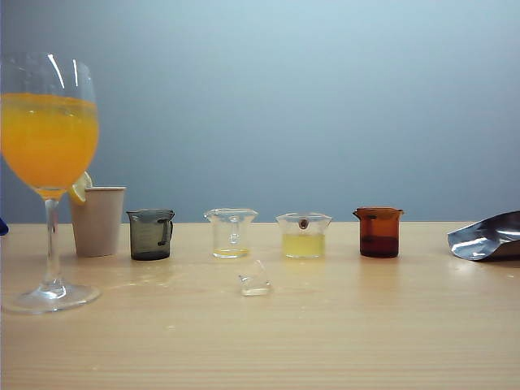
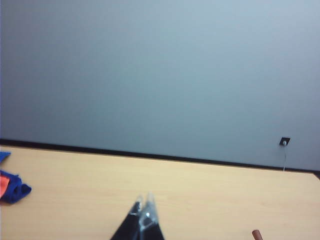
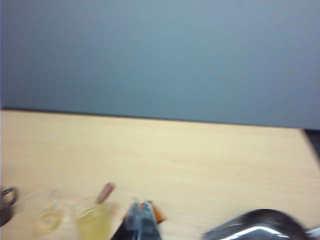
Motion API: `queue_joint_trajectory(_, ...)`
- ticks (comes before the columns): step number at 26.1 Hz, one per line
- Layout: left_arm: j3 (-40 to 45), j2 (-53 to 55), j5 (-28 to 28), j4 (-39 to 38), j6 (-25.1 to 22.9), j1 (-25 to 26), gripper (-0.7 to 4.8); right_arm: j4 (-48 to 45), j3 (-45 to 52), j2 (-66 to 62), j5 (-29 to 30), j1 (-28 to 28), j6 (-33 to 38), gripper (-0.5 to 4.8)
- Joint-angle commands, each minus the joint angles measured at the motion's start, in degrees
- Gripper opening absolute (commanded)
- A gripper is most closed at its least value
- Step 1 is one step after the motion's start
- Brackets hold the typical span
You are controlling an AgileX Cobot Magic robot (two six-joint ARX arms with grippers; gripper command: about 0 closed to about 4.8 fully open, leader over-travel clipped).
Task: Pick up the third measuring cup from the left, pour the pineapple juice inside into the goblet, and finally put the measuring cup back in its original place.
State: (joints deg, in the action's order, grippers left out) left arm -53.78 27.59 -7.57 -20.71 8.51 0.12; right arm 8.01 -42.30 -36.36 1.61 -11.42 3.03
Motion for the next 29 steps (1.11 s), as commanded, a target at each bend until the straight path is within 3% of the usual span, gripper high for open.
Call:
queue_joint_trajectory(1, -2.4, 2.2, -0.6, -0.3, -0.7, -0.1, -0.05, -4.9, 0.0, -4.3, -5.6, -8.5, 0.2, -0.06)
queue_joint_trajectory(4, -2.7, 4.8, -4.2, 0.1, -2.9, -0.2, -0.05, -9.7, 0.3, -10.3, -13.2, -18.1, -0.1, -0.06)
queue_joint_trajectory(6, -2.7, 7.5, -6.8, -0.7, -4.0, -2.1, -0.05, -12.2, 0.4, -15.1, -13.2, -20.8, 0.1, -0.06)
queue_joint_trajectory(10, -2.7, 10.6, -6.3, -1.1, -5.3, -7.8, -0.05, -16.3, 0.7, -21.5, -10.9, -21.6, 3.3, -0.06)
queue_joint_trajectory(14, -2.7, 13.3, -1.1, -1.0, -9.0, -15.3, -0.05, -22.9, 1.8, -26.8, -10.6, -21.6, 3.5, -0.06)
queue_joint_trajectory(18, -2.7, 16.2, 2.4, -0.1, -9.9, -23.0, -0.05, -23.3, 1.9, -32.5, -10.9, -22.6, 0.9, -0.06)
queue_joint_trajectory(22, -2.6, 18.6, -0.3, -0.2, -10.2, -25.1, -0.05, -31.0, 4.9, -37.5, -10.7, -23.5, 1.5, -0.06)
queue_joint_trajectory(29, -2.6, 20.8, 0.0, 0.8, -10.3, -26.2, -0.05, -43.2, 8.0, -47.4, -10.5, -23.2, 1.5, -0.06)
